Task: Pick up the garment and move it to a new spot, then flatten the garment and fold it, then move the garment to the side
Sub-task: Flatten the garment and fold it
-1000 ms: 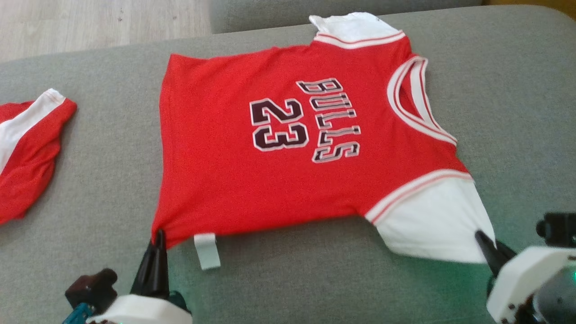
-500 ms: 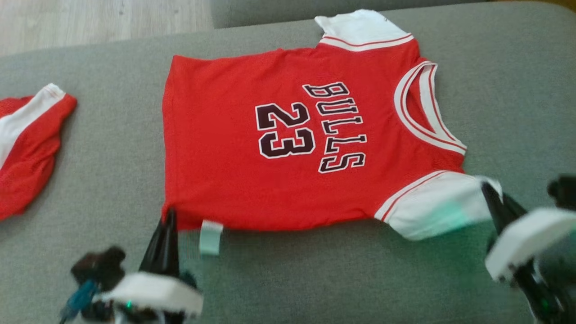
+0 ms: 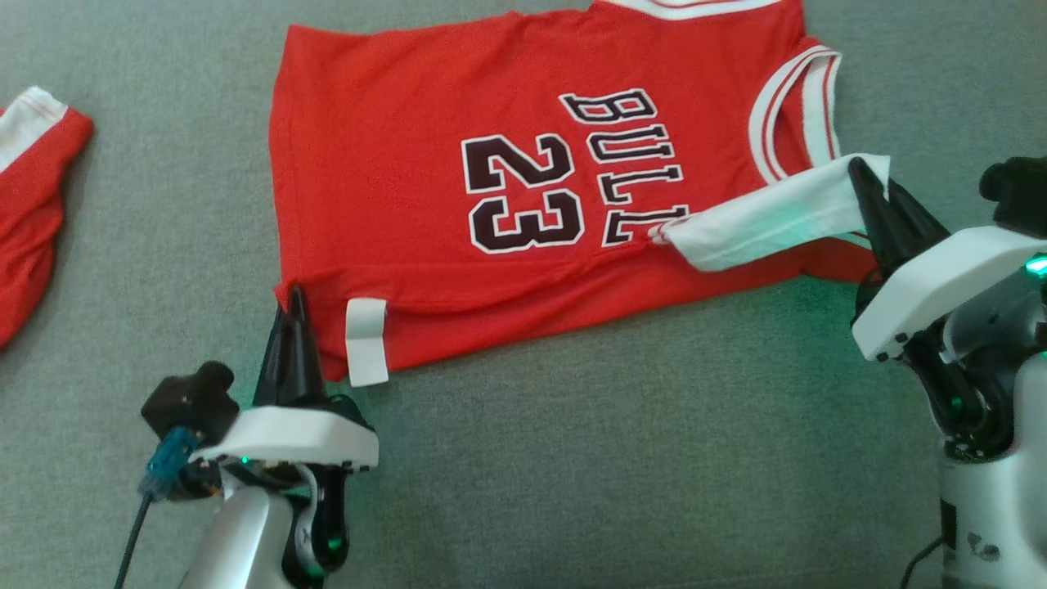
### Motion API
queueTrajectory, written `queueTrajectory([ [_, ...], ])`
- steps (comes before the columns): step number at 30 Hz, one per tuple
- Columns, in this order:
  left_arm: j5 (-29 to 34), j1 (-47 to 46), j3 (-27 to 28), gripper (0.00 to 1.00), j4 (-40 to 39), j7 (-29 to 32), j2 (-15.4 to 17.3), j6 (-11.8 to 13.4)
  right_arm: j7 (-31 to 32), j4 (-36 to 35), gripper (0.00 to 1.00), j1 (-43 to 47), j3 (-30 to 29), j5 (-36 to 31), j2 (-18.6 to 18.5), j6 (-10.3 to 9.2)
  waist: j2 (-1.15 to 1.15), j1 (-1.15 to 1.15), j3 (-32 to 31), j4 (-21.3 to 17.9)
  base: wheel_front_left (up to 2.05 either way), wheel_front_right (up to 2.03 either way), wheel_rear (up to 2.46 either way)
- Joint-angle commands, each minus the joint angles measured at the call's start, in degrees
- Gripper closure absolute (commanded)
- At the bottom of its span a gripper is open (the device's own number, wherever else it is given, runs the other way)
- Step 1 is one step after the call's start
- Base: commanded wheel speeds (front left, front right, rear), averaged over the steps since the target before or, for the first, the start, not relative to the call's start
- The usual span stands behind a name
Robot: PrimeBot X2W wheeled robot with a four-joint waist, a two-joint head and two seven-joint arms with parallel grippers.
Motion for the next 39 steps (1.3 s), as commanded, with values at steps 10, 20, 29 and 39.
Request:
queueTrajectory([
  [10,-0.86,-5.2,0.99,0.0,4.24,-3.23,-0.43,-2.62,-10.1,1.94,0.0,-5.05,0.93,1.68,-0.06,0.4,0.0,-0.02,0.48,0.93,0.0,0.0,0.0],
  [20,0.08,-0.65,0.85,0.0,5.06,-4.35,1.32,-1.8,-18.83,4.09,0.0,-2.38,-0.46,3.39,0.39,0.4,0.0,-0.02,-3.46,1.0,0.0,0.0,0.0],
  [29,1.23,1.48,-2.03,0.0,5.82,-2.37,1.55,-1.58,-17.69,4.1,0.0,3.62,-3.86,2.44,1.08,0.4,0.0,-0.02,-4.36,0.77,0.0,0.0,0.0],
  [39,1.91,-3.46,-1.3,0.0,13.64,-3.68,1.65,-0.26,-17.51,5.48,0.0,5.42,-3.69,2.74,2.13,0.4,0.0,-0.02,-2.14,-0.8,0.0,0.0,0.0],
])
